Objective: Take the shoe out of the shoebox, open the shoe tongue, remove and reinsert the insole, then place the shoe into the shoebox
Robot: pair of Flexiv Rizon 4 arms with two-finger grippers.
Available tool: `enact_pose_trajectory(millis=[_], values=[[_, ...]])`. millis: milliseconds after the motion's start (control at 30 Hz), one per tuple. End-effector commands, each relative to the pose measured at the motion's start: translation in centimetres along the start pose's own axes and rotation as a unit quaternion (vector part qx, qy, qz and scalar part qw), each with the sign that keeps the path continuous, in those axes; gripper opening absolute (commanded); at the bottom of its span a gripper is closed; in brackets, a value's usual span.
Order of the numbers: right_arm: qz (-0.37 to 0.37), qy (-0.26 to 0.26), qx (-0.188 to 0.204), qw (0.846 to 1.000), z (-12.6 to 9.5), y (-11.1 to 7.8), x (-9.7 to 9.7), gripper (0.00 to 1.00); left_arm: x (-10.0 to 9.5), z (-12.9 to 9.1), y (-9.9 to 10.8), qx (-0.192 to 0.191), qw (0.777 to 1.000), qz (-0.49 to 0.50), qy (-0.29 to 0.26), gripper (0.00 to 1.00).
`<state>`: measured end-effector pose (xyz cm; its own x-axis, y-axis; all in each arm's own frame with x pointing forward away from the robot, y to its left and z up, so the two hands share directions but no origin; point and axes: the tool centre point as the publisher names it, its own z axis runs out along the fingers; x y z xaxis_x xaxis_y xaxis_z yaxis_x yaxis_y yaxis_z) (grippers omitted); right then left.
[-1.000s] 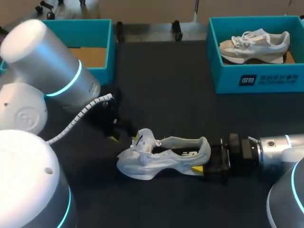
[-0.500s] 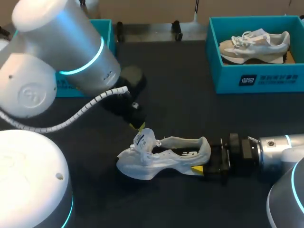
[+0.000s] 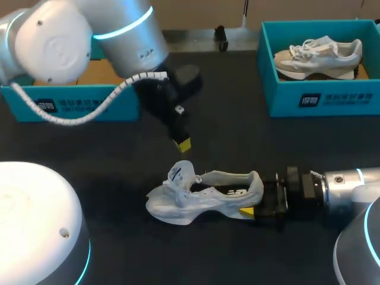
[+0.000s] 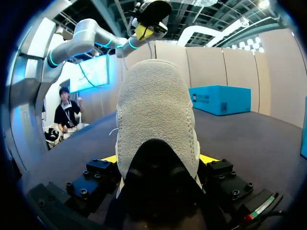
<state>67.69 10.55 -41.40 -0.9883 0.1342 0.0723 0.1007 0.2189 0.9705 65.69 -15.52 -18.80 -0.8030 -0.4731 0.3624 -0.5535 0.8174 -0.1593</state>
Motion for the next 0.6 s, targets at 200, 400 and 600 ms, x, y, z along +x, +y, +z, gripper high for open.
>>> enact_pose_trajectory(millis=[200, 400, 600], values=[[0.0, -0.001, 0.002, 1.0, 0.1, 0.1, 0.0, 0.0, 0.1, 1.9, -1.3, -0.021, 0.989, 0.138, -0.057, 0.0], [0.0, -0.001, 0.002, 1.0, 0.1, 0.1, 0.0, 0.0, 0.5, 2.7, -1.8, -0.016, 0.973, 0.223, -0.052, 0.0], [0.0, -0.001, 0.002, 1.0, 0.1, 0.1, 0.0, 0.0, 0.5, 2.7, -1.8, -0.016, 0.973, 0.223, -0.052, 0.0]])
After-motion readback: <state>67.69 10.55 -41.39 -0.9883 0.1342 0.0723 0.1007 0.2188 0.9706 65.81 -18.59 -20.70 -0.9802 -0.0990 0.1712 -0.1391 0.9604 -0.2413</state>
